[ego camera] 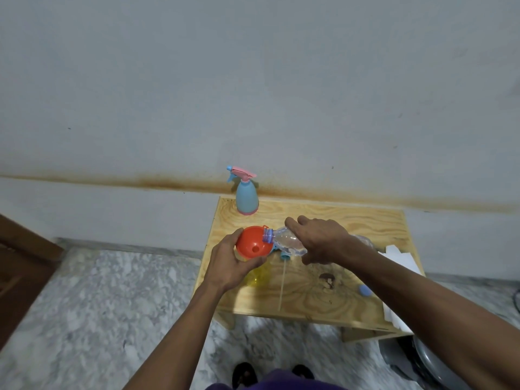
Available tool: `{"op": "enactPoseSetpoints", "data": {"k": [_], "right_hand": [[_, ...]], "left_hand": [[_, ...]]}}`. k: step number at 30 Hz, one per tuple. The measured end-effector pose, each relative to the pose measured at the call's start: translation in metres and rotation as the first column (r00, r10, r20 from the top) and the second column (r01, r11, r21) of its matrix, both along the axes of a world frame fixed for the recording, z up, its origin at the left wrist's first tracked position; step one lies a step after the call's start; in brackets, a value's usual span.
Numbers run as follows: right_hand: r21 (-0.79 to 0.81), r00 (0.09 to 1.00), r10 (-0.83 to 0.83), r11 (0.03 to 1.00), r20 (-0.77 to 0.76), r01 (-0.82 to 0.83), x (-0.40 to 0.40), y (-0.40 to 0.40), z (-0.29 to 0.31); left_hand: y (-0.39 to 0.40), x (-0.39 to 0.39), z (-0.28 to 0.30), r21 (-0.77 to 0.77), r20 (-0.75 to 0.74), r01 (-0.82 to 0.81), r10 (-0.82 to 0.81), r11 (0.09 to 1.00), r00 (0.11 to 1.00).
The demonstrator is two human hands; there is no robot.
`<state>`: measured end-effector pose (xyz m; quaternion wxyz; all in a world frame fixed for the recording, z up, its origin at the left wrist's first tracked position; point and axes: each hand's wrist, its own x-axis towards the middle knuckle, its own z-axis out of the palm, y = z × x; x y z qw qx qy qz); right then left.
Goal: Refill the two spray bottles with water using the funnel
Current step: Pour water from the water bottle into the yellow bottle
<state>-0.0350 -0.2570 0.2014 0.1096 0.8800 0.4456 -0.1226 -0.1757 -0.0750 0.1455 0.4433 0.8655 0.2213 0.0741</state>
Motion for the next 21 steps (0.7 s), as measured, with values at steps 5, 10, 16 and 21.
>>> {"op": "enactPoseSetpoints", "data": {"k": [5, 10, 16, 21], "right_hand": [[-0.025, 1.000, 0.003, 1.000, 0.021, -0.002, -0.0010, -0.0009, 0.0031], [-0.045, 1.000, -0.002, 0.999, 0.027, 0.003, -0.0022, -0.0002, 0.0054], [-0.048, 1.000, -0.005, 0.999, 0.029, 0.006, -0.0034, -0.0013, 0.0079], [-0.055, 0.999, -0.003, 0.998, 0.033, 0.005, -0.0026, -0.0018, 0.0101]], "left_hand": [[0.0007, -0.0009, 0.0000, -0.002, -0.004, 0.001, -0.001, 1.000, 1.000], [0.0000, -0.0004, 0.0013, -0.007, 0.001, 0.004, -0.004, 1.000, 1.000], [-0.0004, -0.0007, 0.0021, -0.008, 0.001, 0.004, -0.004, 1.000, 1.000], [-0.0001, -0.0008, 0.0011, -0.008, -0.003, 0.006, -0.006, 1.000, 1.000]]}}
